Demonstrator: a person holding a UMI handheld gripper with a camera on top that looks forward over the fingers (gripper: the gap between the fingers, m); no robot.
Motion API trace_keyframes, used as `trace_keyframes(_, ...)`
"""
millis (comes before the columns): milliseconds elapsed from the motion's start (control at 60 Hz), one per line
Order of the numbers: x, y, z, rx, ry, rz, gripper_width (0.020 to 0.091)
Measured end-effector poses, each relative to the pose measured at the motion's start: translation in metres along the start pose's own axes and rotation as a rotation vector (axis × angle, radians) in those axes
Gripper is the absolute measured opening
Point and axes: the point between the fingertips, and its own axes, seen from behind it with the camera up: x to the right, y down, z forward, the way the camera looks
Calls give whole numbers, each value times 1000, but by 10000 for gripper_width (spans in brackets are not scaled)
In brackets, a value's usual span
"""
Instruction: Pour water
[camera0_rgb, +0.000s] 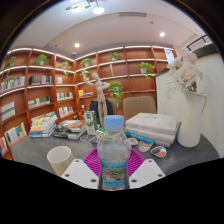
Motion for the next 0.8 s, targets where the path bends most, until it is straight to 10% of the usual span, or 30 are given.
trace_keyframes(333,-1,9,-4,49,60,-69,320)
trace_keyframes(617,2,32,-10,-39,116,-101,699)
trace_keyframes(800,6,21,-45,-2,188,-129,789)
